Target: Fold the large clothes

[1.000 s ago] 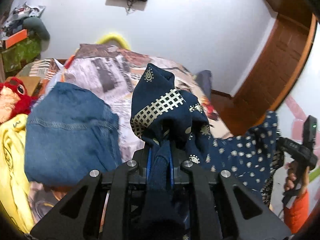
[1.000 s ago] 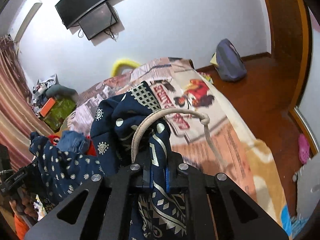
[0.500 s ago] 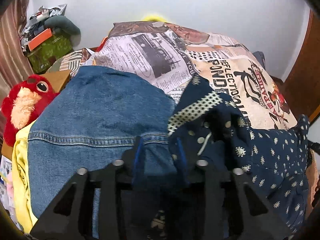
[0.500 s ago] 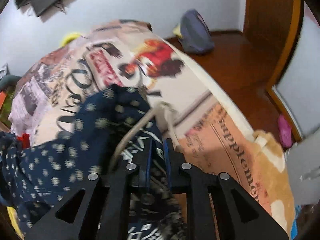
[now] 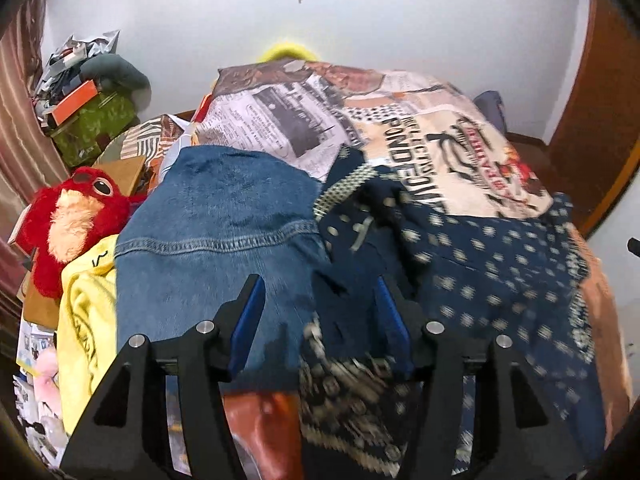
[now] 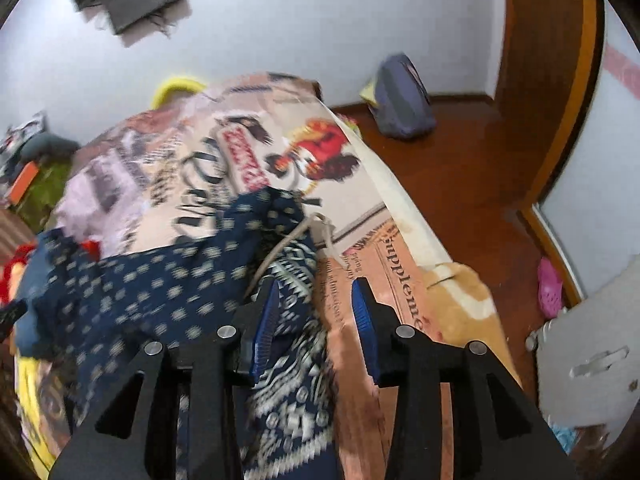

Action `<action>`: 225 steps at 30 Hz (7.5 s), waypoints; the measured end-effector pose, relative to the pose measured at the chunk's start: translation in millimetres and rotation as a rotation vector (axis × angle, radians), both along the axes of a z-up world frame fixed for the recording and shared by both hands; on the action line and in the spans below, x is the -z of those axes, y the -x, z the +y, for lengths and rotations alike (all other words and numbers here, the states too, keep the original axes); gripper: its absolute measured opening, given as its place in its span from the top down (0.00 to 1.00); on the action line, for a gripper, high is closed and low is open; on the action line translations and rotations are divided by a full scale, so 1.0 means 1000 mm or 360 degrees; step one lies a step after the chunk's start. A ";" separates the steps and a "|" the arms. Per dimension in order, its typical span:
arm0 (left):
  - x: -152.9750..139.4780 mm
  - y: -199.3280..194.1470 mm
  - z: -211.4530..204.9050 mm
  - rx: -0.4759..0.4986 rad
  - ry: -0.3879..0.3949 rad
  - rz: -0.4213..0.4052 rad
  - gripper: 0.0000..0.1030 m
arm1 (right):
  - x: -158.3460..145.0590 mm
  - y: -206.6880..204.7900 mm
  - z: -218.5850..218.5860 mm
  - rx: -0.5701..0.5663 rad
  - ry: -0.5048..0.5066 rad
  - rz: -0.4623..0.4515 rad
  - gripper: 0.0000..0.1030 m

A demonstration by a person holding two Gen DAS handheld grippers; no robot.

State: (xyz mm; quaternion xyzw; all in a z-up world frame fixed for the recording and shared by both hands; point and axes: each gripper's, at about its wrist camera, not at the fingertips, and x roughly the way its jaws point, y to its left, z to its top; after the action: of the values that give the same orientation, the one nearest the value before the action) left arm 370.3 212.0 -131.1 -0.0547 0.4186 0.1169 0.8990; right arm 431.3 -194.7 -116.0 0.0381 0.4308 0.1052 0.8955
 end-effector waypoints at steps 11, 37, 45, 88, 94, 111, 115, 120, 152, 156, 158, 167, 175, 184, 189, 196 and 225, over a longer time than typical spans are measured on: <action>-0.048 0.091 -0.030 0.0122 0.0025 -0.0094 0.34 | -0.052 0.098 0.020 -0.0234 0.0107 -0.0240 0.42; 0.136 0.194 -0.028 0.0176 0.0902 0.0468 0.32 | 0.098 0.177 -0.003 -0.0281 0.0151 0.0476 0.26; 0.154 0.212 -0.020 0.0040 0.1252 0.0382 0.31 | 0.122 0.168 -0.029 -0.0215 -0.0247 0.0628 0.20; -0.030 -0.019 -0.004 0.0034 0.0318 -0.0273 0.87 | 0.007 -0.026 0.051 -0.0124 -0.0260 -0.0105 0.92; 0.042 -0.079 0.012 -0.0065 0.0245 0.0002 0.81 | 0.064 -0.072 0.059 -0.0086 -0.0245 0.0078 0.90; -0.011 -0.027 -0.031 0.0038 -0.0118 -0.0070 0.05 | 0.014 -0.006 0.039 -0.0268 0.0141 -0.0068 0.30; -0.011 -0.008 -0.039 0.0101 -0.0170 -0.0042 0.03 | 0.014 0.018 0.039 -0.0367 0.0079 -0.0041 0.28; 0.024 -0.010 -0.051 0.0174 -0.0237 0.0134 0.03 | 0.042 0.025 0.051 -0.0411 0.0067 0.0054 0.28; 0.017 -0.069 -0.037 0.0169 -0.0053 0.0060 0.03 | 0.036 -0.027 0.139 -0.0455 -0.0143 0.0102 0.28; 0.036 -0.047 -0.046 0.0229 -0.0007 0.0090 0.03 | 0.055 -0.017 0.155 -0.0535 -0.0110 0.0162 0.26; 0.048 -0.036 -0.044 0.0243 -0.0002 0.0108 0.03 | 0.070 -0.016 0.157 -0.0549 -0.0052 0.0207 0.25; 0.086 0.025 0.023 -0.0096 0.0277 0.0102 0.02 | 0.096 0.005 0.106 -0.0452 -0.0008 0.0247 0.16; 0.100 0.077 0.054 -0.0459 0.0514 0.0068 0.03 | 0.097 0.022 0.049 -0.0224 -0.0041 0.0338 0.16; 0.142 0.091 0.047 -0.0479 0.1204 -0.0013 0.03 | 0.084 0.039 0.039 -0.0207 -0.0043 0.0276 0.16; 0.145 0.062 0.018 -0.0244 0.1346 -0.0051 0.02 | 0.079 0.042 0.051 -0.0256 -0.0041 0.0243 0.16; 0.160 0.013 0.010 -0.0228 0.1428 -0.0031 0.03 | 0.082 0.041 0.072 -0.0318 -0.0015 0.0249 0.16; 0.003 0.141 -0.013 -0.0211 0.0540 -0.0458 0.94 | 0.032 0.062 0.196 -0.0636 0.0185 0.0079 0.16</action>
State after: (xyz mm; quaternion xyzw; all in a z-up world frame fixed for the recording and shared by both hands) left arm 229.1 198.9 -134.5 -0.2486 0.2953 0.0945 0.9177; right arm 369.1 1.5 -148.0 -0.0973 0.4570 0.2547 0.8467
